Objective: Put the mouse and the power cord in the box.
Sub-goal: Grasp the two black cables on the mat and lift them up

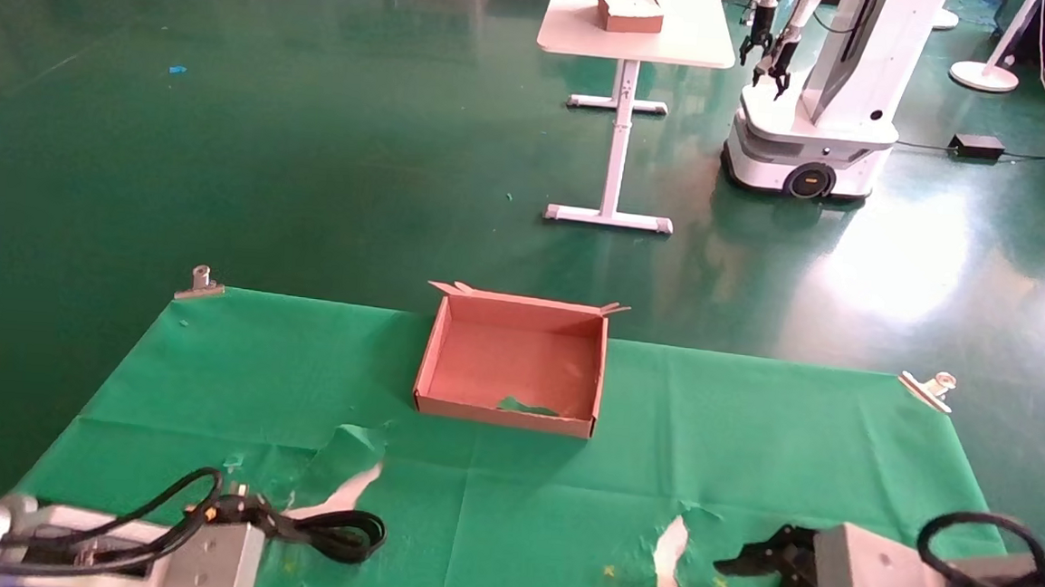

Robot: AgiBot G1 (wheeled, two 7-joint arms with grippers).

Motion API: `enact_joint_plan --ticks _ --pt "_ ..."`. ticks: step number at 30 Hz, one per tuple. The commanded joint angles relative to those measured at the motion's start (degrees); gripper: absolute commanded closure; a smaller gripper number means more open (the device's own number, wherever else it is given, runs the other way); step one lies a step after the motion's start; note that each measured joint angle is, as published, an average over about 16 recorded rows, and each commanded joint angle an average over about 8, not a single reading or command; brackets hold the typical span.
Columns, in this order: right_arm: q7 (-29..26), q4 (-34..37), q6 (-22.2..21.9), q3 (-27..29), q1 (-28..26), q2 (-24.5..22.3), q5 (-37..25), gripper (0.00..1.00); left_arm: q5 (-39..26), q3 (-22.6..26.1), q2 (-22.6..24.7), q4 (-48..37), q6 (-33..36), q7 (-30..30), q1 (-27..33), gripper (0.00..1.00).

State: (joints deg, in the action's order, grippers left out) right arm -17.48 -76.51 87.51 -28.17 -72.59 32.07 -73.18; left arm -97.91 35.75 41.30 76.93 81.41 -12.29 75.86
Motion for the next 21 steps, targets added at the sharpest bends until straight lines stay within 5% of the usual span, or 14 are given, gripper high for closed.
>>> enact_joint_plan --ticks 1,13,21 --pt "0.3 0.3 0.0 -0.1 0.0 0.2 0.0 0.00 -2.1 0.5 0.6 -0.1 -0.9 1.0 0.5 0.00" --pt "1.0 0.8 -0.6 0.2 0.5 -2.6 1.0 0.00 -30.9 8.2 13.3 -5.3 -10.4 -11.6 1.7 0.00" --pt "1.0 0.6 -0.7 0.0 0.4 -3.2 1.0 0.00 -36.4 9.7 17.8 -12.3 -13.2 -13.3 2.6 0.00"
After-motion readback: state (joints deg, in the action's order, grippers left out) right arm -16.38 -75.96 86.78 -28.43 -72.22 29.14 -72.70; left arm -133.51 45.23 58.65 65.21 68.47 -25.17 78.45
